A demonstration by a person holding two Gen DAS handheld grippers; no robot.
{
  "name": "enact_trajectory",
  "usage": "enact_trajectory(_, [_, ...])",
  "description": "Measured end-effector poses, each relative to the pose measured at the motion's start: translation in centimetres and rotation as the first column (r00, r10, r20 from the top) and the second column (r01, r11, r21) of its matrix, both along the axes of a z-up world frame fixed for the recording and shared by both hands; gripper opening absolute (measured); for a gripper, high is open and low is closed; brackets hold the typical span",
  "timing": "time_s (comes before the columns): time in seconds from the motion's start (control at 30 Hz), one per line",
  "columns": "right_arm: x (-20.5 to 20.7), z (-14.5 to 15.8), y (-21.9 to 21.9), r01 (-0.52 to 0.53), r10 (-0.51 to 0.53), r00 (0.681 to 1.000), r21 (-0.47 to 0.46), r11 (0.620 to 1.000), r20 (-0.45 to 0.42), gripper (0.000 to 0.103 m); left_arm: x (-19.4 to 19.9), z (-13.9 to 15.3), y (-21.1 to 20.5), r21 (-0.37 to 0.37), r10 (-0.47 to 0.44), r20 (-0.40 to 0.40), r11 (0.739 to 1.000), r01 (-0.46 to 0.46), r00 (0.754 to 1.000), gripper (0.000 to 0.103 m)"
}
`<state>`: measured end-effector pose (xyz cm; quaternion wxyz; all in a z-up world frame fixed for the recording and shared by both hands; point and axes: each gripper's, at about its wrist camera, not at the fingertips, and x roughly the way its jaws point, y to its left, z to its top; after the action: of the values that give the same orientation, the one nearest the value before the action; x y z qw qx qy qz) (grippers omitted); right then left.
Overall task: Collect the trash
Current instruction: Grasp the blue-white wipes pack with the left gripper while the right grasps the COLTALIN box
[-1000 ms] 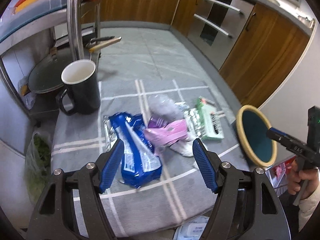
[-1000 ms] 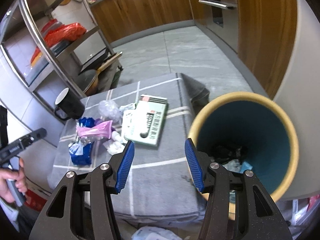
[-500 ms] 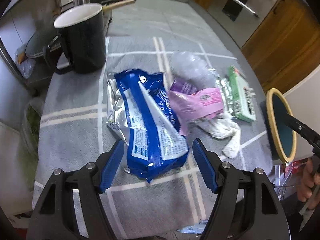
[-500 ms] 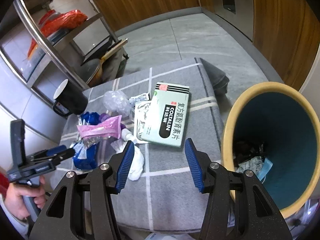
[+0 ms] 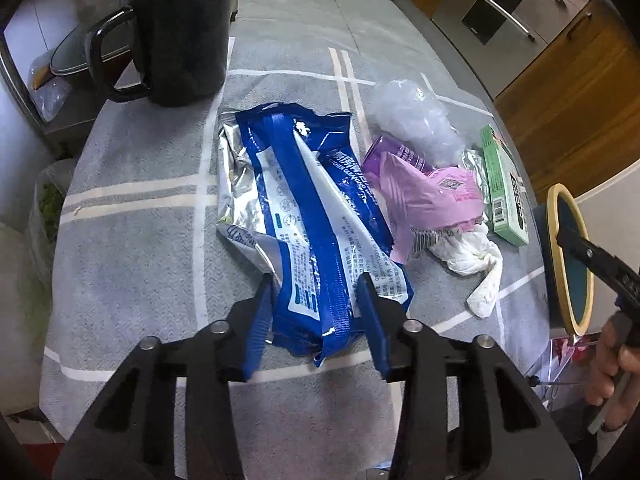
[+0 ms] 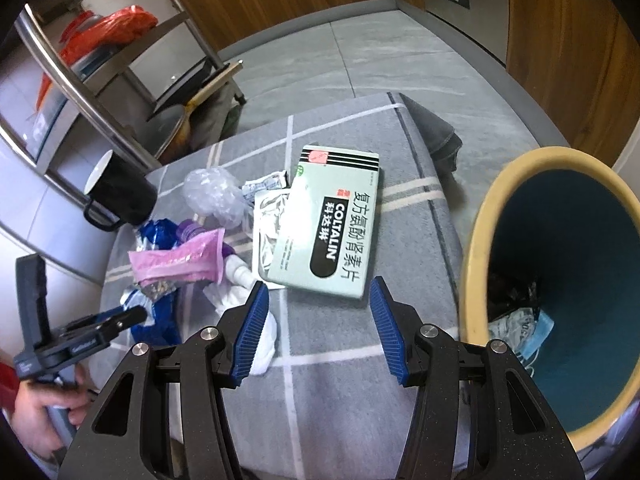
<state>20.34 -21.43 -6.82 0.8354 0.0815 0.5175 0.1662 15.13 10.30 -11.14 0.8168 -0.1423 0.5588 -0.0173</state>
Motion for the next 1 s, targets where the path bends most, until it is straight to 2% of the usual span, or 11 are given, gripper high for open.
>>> enact_trajectory(0.13, [1.0,-0.7,0.3,0.019,-0.019,1.0,0.005,1.0,-0.005,0.07,-0.6,0.7,0.6,0.001,0.026,0.0,1.0,-0.026,1.0,0.03])
enact_trajectory(0.17, [1.3,-0.9,0.4,0.023,-0.023,1.0,0.007,1.0,-0.009,0.07,-0.9,1.1,0.8,0.008,0.037,0.004,0.999,-0.037,0.999,0.011])
enact_trajectory(0.2, [1.6,-1.1,0.4,0.029,-0.028,0.999,0.014,0.999,-0.016,0.071,-1.1,1.6,1.1,0.021,0.046,0.009,0.999,-0.046,0.999,0.009])
enact_trajectory(0.33, [3.1,-2.1,0.5,0.058,-0.057,0.998,0.027,0.998,-0.039,0.076,-1.7,3.1,1.9,0.029,0.069,0.038,0.997,-0.07,0.997,0.009])
enact_trajectory(0.6, [5.3,-3.5,2.2,0.064,-0.063,0.997,0.015,0.998,-0.05,0.08,-1.4,2.1,2.2,-0.039,0.062,0.022,0.997,-0.061,0.998,0.011])
enact_trajectory(0.67, [5.5,-3.6,2.7,0.055,-0.055,0.998,-0.006,0.998,-0.032,0.086,-1.2,2.0,2.3,-0.038,0.064,0.016,0.997,-0.064,0.998,0.012])
enact_trajectory(0.73, [5.5,-3.7,3.5,0.044,-0.045,0.999,-0.036,0.998,-0.015,0.089,-1.0,1.6,2.3,-0.039,0.064,0.004,0.997,-0.063,0.998,0.016])
enact_trajectory(0.8, [5.3,-3.8,4.3,0.029,-0.029,1.0,-0.082,0.996,0.007,0.089,-0.9,1.3,2.5,-0.03,0.068,-0.005,0.997,-0.068,0.998,0.028])
enact_trajectory(0.87, [5.2,-3.9,4.6,0.015,-0.013,1.0,-0.116,0.993,0.022,0.088,-0.8,1.0,2.4,-0.018,0.073,-0.007,0.997,-0.073,0.997,0.049])
enact_trajectory(0.93, [4.9,-3.9,4.8,0.004,0.003,0.999,-0.154,0.988,0.042,0.081,-0.5,1.0,2.3,0.004,0.076,0.0,0.997,-0.076,0.997,0.059])
enact_trajectory(1.0, [4.5,-3.8,4.8,-0.005,0.013,0.999,-0.156,0.988,0.053,0.076,-0.2,0.8,2.3,0.0,0.077,0.003,0.997,-0.077,0.997,0.061])
